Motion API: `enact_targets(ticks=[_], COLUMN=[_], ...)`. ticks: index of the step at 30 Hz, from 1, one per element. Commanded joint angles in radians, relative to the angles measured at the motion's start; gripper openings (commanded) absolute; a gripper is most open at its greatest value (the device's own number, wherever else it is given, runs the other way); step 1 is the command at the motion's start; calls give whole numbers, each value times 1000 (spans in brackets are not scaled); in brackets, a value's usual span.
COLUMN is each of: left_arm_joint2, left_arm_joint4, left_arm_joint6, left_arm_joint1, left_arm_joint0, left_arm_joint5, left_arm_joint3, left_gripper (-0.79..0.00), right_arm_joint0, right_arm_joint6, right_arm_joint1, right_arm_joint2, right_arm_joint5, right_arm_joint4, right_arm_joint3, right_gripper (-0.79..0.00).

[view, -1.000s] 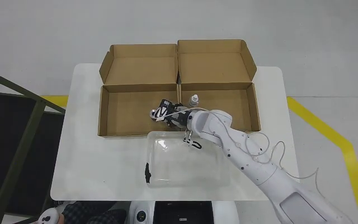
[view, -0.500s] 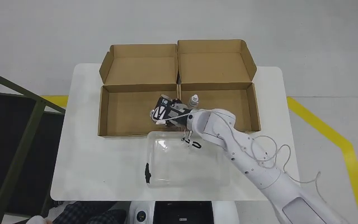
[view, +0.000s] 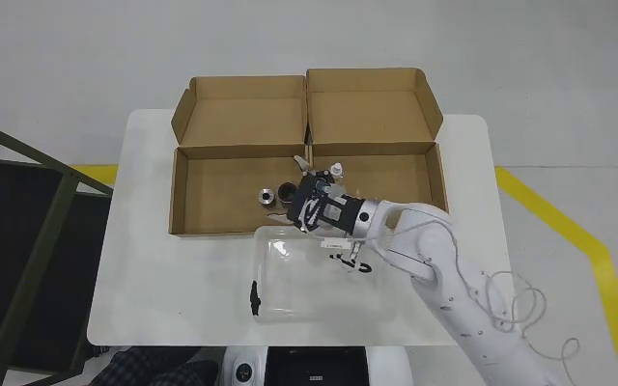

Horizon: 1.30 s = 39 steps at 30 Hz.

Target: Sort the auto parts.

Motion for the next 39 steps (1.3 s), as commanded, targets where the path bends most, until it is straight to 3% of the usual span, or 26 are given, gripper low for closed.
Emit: enact_targets(ticks=[1,9,26,39], left_arm_joint2=[0,0,0,0], left_arm_joint4=[0,0,0,0], left_arm_joint6=[0,0,0,0], left_arm_joint1=[0,0,0,0], left_arm_joint0=[0,0,0,0], left_arm_joint5=[0,0,0,0], left_arm_joint3=[0,0,0,0], left_gripper=[0,0,0,0], right_arm_joint0=[-50,-222,-586,-802], right_arm_joint6=[-25,-134,-470,-684], right_arm_joint1=[11,48,91,96], right_arm_joint2=[52,258,649,814], right_arm_joint5=[-11,-46,-38,0], right_arm_joint4=[-3,-17,-59,-101], right_arm_joint3=[-31,-85,-136,-107], right_gripper=[-77,0,0,0])
